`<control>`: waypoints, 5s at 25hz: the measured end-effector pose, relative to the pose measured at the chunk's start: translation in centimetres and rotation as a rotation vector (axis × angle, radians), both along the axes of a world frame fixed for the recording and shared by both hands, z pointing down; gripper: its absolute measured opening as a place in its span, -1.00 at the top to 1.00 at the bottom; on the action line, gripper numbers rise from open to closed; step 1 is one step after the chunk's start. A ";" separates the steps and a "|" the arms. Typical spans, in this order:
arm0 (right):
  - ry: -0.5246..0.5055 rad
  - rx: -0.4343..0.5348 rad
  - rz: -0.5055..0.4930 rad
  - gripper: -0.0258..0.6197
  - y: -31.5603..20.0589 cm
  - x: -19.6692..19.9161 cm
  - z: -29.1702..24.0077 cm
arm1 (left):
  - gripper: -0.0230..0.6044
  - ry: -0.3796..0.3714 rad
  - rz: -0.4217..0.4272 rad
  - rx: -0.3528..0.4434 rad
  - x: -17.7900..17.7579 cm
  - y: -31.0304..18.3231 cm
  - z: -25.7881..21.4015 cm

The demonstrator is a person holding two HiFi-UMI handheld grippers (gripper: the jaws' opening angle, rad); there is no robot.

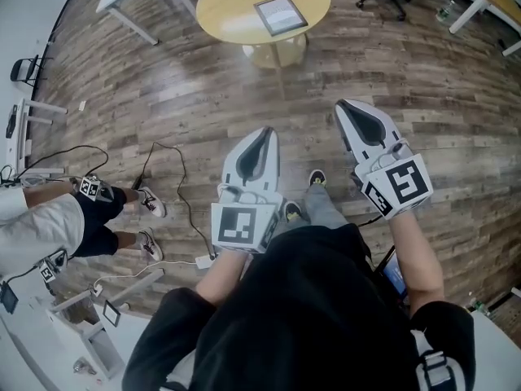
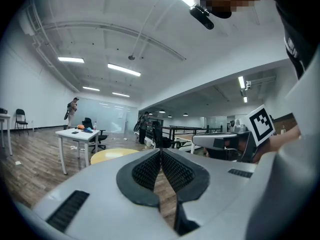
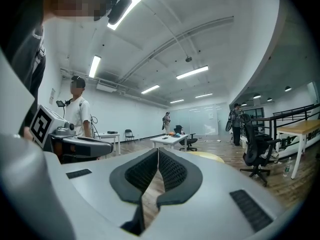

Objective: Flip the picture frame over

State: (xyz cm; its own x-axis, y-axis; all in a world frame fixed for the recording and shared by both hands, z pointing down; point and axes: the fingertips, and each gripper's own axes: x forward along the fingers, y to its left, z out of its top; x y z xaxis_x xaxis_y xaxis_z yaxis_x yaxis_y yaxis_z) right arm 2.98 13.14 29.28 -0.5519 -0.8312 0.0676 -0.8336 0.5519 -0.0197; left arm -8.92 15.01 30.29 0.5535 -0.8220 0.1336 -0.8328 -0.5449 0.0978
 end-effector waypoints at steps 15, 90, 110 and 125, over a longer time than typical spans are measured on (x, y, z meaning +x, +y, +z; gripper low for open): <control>-0.037 0.016 0.000 0.86 -11.6 9.6 -0.4 | 0.83 -0.054 0.006 0.046 8.5 -10.5 -0.3; 0.748 -0.319 -0.796 0.85 -47.2 -5.1 31.9 | 0.83 -0.094 -0.228 -0.109 0.0 -55.9 8.6; 1.095 -0.161 -0.916 0.64 -43.3 -6.3 38.8 | 0.83 -0.081 -0.243 -0.128 -0.7 -55.8 10.5; 0.460 -0.287 -0.840 0.66 -47.3 -9.0 25.3 | 0.83 -0.121 -0.239 -0.095 -0.5 -56.5 8.7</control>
